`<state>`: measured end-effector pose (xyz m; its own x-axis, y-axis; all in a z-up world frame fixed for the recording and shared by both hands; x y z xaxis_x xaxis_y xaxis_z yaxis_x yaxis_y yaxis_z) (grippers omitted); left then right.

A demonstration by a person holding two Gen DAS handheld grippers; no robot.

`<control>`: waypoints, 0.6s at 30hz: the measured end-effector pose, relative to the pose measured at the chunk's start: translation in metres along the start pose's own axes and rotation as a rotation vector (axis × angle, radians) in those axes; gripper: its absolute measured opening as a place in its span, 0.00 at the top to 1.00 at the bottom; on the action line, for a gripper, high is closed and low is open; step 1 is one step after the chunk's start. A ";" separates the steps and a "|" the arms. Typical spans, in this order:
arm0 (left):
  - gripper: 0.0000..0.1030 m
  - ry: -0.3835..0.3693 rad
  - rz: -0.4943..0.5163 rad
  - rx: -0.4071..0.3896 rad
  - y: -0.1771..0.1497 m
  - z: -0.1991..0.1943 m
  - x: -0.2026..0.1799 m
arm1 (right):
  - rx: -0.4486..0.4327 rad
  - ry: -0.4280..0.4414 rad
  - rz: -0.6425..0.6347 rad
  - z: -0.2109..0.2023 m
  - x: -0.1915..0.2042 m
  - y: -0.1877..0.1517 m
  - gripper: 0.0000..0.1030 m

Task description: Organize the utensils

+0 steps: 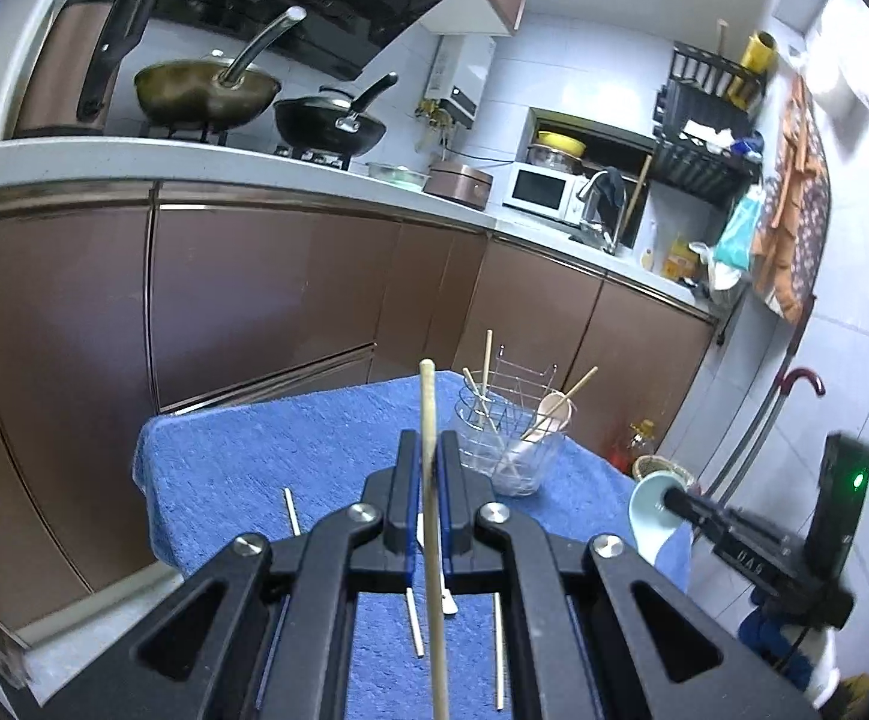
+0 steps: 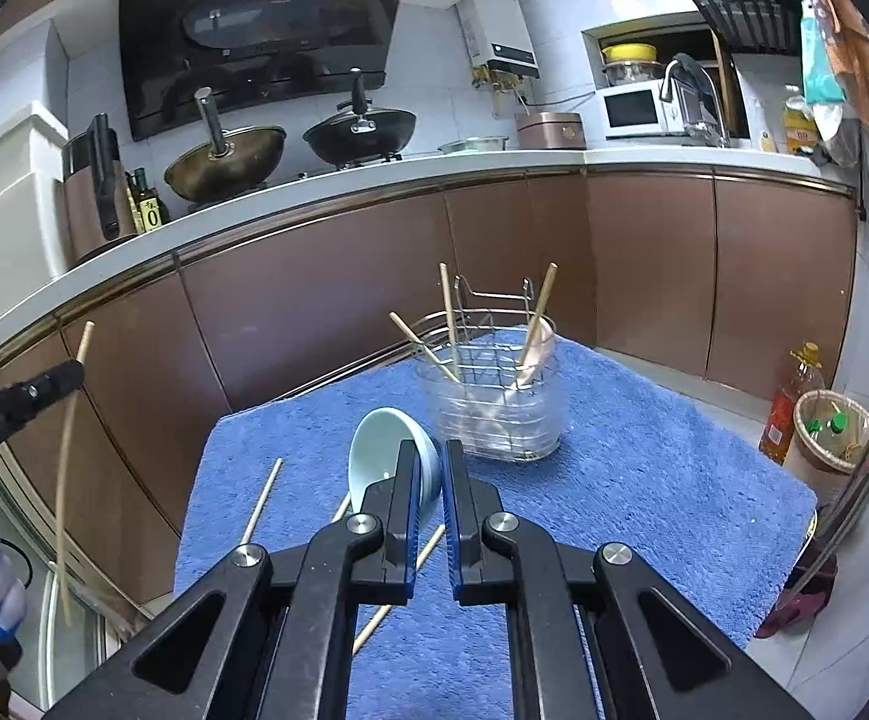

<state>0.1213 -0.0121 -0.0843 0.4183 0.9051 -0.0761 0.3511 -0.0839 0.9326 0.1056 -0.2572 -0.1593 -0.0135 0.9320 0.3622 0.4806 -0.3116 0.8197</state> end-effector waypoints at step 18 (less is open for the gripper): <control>0.96 -0.026 0.051 0.057 0.048 0.103 -0.048 | -0.058 0.030 -0.007 0.048 -0.041 0.055 0.93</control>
<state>0.2040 -0.1028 -0.0716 0.4578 0.8882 -0.0389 0.3760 -0.1538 0.9138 0.1751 -0.3037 -0.1501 -0.0434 0.9285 0.3687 0.4288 -0.3160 0.8463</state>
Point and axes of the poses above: each gripper's, at about its wrist camera, not at the fingertips, and z roughly the way its jaws point, x to its left, y to its top, the point moved 7 cm from there along z, roughly the way its jaws point, and after that the axes turned 12 degrees about z, right-handed, at the moved point
